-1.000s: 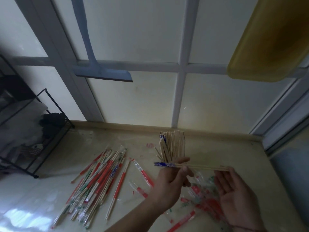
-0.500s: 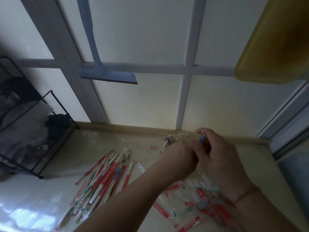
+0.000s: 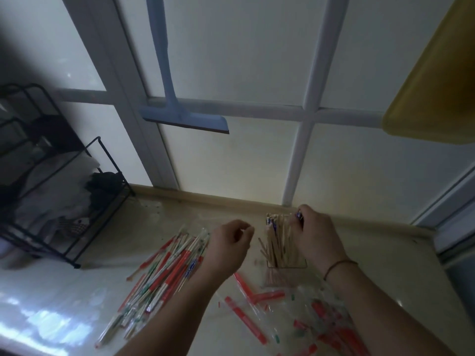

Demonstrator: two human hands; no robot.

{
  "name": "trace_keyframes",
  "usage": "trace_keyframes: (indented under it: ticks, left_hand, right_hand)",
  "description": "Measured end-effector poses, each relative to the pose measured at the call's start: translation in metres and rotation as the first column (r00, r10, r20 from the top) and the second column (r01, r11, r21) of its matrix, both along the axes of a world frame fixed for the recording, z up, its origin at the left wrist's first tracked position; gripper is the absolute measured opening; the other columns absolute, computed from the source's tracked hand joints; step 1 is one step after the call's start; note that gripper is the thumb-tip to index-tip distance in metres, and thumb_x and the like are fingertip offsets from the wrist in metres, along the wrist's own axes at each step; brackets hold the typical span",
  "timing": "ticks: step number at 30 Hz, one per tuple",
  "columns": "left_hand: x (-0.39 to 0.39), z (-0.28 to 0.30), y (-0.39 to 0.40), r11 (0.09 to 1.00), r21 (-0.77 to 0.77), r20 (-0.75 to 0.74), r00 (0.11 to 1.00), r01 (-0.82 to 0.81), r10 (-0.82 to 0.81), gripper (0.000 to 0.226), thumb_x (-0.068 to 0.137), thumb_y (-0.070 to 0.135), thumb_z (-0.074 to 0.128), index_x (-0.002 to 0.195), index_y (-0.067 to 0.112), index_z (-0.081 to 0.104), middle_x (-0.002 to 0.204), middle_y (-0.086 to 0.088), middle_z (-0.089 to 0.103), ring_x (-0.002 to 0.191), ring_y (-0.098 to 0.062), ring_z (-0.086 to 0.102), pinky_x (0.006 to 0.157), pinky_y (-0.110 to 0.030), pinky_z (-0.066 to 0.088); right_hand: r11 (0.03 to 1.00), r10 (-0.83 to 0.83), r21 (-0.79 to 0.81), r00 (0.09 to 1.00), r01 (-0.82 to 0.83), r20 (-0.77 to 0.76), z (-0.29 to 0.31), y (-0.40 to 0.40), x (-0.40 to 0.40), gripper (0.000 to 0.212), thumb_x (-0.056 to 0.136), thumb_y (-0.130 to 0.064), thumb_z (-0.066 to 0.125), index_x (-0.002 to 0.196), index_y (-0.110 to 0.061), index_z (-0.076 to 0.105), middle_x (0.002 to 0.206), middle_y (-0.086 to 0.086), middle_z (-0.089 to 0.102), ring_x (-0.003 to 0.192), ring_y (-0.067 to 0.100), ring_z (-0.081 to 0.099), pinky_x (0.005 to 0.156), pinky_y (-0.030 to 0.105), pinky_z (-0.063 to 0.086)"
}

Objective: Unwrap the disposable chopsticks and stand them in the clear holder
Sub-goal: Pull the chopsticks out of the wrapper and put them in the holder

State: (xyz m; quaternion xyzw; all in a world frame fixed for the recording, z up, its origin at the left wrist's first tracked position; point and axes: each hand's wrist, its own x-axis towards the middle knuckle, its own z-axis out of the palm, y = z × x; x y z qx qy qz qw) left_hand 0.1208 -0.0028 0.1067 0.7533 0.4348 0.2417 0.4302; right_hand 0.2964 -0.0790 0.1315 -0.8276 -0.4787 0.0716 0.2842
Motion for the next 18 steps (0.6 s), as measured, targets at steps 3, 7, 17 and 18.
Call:
trace_keyframes:
  ticks: [3, 7, 17, 18]
  left_hand:
    - [-0.019, -0.024, 0.006, 0.990, -0.022, 0.025, 0.990, -0.139, 0.140, 0.013, 0.096, 0.021, 0.059, 0.090, 0.020, 0.070, 0.065, 0.007, 0.066, 0.053, 0.000, 0.059, 0.054, -0.018, 0.048]
    - [-0.045, -0.055, 0.018, 0.977, 0.000, -0.137, 0.967, -0.215, 0.213, 0.011, 0.092, 0.022, 0.062, 0.088, 0.021, 0.071, 0.073, 0.011, 0.066, 0.066, -0.003, 0.061, 0.058, -0.016, 0.044]
    - [-0.133, -0.112, 0.019, 0.957, 0.286, -0.637, 0.736, -0.049, 0.228, 0.042, 0.091, 0.051, 0.049, 0.127, 0.033, 0.058, 0.110, 0.004, 0.070, 0.091, -0.018, 0.068, 0.066, -0.027, 0.048]
    - [-0.138, -0.114, 0.020, 0.955, 0.293, -0.644, 0.731, -0.036, 0.225, 0.046, 0.090, 0.052, 0.048, 0.132, 0.034, 0.055, 0.115, 0.004, 0.069, 0.095, -0.018, 0.068, 0.070, -0.028, 0.050]
  right_hand:
    - [0.997, -0.025, -0.068, 0.998, 0.021, -0.056, -0.026, 0.003, -0.006, 0.023, 0.095, -0.029, 0.053, 0.074, -0.023, 0.048, 0.065, -0.002, 0.056, 0.063, 0.020, 0.061, 0.053, 0.027, 0.039]
    - [0.996, -0.089, -0.018, 0.984, 0.087, -0.155, -0.031, 0.004, -0.012, 0.010, 0.086, -0.028, 0.068, 0.090, -0.020, 0.064, 0.074, -0.002, 0.067, 0.071, 0.016, 0.066, 0.064, 0.026, 0.052]
    - [0.956, -0.107, 0.269, 0.992, 0.120, -0.065, -0.015, -0.007, -0.033, 0.019, 0.081, -0.008, 0.075, 0.100, -0.007, 0.069, 0.074, 0.004, 0.067, 0.064, 0.015, 0.061, 0.060, 0.011, 0.041]
    - [0.937, -0.084, 0.335, 0.995, 0.095, -0.048, -0.012, -0.008, -0.038, 0.014, 0.084, -0.010, 0.072, 0.097, -0.006, 0.069, 0.075, 0.005, 0.068, 0.065, 0.016, 0.062, 0.061, 0.006, 0.042]
